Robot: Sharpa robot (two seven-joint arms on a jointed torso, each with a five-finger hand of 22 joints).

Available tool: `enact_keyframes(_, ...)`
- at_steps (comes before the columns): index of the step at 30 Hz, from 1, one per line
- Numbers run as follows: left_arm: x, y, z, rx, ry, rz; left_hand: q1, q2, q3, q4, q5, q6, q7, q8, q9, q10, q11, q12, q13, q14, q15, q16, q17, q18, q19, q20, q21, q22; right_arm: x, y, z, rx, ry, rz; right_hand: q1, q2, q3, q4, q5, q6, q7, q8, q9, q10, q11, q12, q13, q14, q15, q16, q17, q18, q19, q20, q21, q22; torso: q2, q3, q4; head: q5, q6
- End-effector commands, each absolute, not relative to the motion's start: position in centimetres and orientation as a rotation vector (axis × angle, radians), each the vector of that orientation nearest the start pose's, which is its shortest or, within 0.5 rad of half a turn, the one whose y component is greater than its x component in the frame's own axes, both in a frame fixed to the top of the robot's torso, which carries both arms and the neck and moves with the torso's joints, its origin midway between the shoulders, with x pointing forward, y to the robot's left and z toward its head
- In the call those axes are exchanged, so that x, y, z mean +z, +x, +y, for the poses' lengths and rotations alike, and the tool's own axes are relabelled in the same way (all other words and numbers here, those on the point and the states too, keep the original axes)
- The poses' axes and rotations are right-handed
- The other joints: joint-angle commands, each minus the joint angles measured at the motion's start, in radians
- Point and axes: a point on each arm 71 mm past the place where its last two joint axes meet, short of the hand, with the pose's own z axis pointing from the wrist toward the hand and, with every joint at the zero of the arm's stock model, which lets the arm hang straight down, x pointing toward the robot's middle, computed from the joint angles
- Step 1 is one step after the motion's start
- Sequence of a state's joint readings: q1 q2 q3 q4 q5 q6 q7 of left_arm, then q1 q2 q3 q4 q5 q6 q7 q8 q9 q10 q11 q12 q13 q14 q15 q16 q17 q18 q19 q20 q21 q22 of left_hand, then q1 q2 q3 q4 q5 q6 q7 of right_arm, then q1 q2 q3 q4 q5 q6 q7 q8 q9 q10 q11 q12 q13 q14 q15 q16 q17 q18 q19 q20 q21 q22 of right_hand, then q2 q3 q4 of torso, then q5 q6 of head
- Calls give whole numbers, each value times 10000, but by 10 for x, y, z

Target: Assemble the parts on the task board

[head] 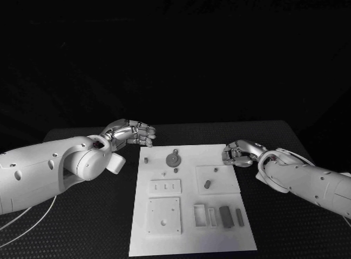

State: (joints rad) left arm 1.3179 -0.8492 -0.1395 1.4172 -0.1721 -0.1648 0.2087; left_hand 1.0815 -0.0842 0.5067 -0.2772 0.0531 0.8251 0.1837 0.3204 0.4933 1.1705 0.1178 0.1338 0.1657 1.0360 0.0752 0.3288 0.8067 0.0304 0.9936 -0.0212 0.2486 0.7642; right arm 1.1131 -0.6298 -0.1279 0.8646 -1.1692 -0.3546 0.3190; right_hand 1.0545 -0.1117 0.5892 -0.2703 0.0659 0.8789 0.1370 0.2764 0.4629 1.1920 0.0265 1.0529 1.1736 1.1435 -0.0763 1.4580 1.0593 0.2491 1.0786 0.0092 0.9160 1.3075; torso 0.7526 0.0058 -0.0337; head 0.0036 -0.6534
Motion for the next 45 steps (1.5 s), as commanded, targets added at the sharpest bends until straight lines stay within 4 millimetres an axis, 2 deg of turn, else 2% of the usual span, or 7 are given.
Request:
enact_keyframes(1,-171,511,234,-14011,-9211,16824,-73,36,-56,5,-40,13,39,-15,5,18,28,-69,15,67,38,-68,12,193,-80,11,-49,9,-279,545,-286,6413,164,16851,-12,126,-64,14,20,85,6,56,16,18,0,70,14,69,2,70,21,127,-59,-24,61,208,10,6,4,20,-40)
enact_keyframes(5,-171,511,234,-14013,-9211,16838,-77,35,-58,7,-40,12,40,-16,5,19,28,-71,16,68,38,-70,15,193,-80,12,-50,10,-279,545,-286,6362,210,16817,-7,180,-68,-11,20,164,7,98,43,57,5,90,13,163,6,108,102,127,-40,-38,84,208,8,9,-1,55,-60)
enact_keyframes(25,-171,510,235,-13992,-9233,16890,-80,29,-61,6,-40,1,44,-25,3,17,30,-83,21,72,37,-83,27,194,-78,11,-55,15,-281,545,-283,6368,232,16811,-10,348,-60,-62,24,399,-18,214,131,134,-14,120,0,288,-2,159,170,127,1,-70,136,201,-9,12,-14,58,-85)
enact_keyframes(31,-171,510,235,-13994,-9233,16894,-80,28,-62,5,-40,-4,46,-28,2,15,31,-87,22,73,37,-87,31,194,-78,10,-56,16,-280,545,-282,6363,215,16705,70,601,-15,-137,23,610,-110,343,269,205,-104,135,-14,378,-72,189,228,127,11,-87,168,202,-9,18,-10,71,-84)
enact_keyframes(35,-171,510,235,-13989,-9234,16889,-79,29,-61,5,-40,-5,47,-29,2,15,31,-89,23,74,37,-89,33,195,-77,10,-57,17,-280,545,-282,6357,214,16662,92,687,-5,-151,23,850,-198,475,393,216,-192,136,-12,401,-141,196,224,127,17,-96,191,200,-7,21,-8,67,-88)
enact_keyframes(45,-171,510,235,-13988,-9229,16907,-77,34,-59,6,-40,-5,47,-30,2,19,30,-91,27,77,36,-94,38,195,-75,10,-58,19,-279,545,-281,6368,268,16498,86,744,-10,-153,22,1077,-290,584,518,222,-276,134,-3,424,-220,202,232,127,16,-103,211,197,-5,21,-12,64,-113)
